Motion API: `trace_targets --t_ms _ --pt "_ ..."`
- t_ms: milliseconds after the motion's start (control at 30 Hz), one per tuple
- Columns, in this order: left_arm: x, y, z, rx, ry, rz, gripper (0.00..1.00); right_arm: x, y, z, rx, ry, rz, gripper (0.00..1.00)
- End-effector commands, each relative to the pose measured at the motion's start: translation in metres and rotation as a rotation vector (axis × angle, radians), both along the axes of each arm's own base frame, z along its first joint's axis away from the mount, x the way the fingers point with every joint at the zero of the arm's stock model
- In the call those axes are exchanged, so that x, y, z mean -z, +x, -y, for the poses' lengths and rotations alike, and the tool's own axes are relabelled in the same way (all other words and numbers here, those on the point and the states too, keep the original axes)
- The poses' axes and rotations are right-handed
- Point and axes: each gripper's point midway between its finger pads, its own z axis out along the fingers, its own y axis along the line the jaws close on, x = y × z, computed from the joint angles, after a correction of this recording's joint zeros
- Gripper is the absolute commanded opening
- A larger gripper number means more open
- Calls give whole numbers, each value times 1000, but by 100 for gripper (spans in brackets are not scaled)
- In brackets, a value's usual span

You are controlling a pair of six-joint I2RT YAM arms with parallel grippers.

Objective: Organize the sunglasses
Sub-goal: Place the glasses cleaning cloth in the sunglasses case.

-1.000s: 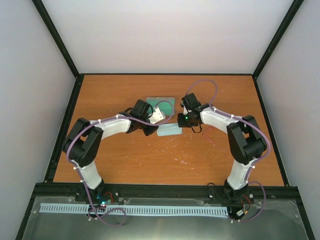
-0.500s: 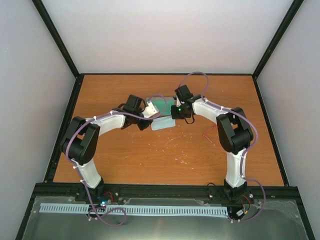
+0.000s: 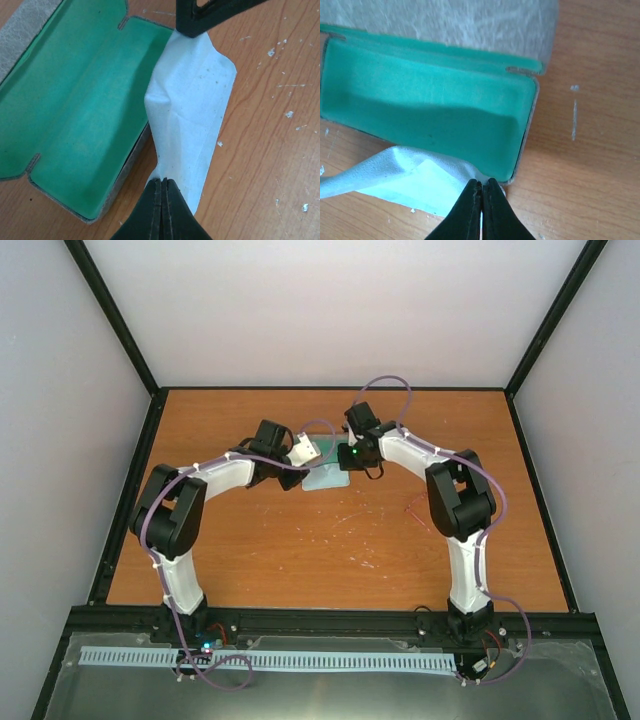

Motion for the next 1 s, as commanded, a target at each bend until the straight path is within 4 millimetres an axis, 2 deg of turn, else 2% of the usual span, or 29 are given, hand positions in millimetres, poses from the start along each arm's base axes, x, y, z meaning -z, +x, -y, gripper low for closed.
trace_targets --t_ms 0,267,533,967 --pt "-9 17 -1 8 -14 40 1 -1 12 -2 -2 -24 26 3" --pt "-9 35 -17 -39 -10 54 1 -2 24 -8 -11 -26 37 3" --pt "-15 52 -21 -42 -19 77 1 -5 34 -13 -10 -22 48 3" --pt "-16 60 -23 -43 -23 80 0 -21 50 -17 0 -15 112 3"
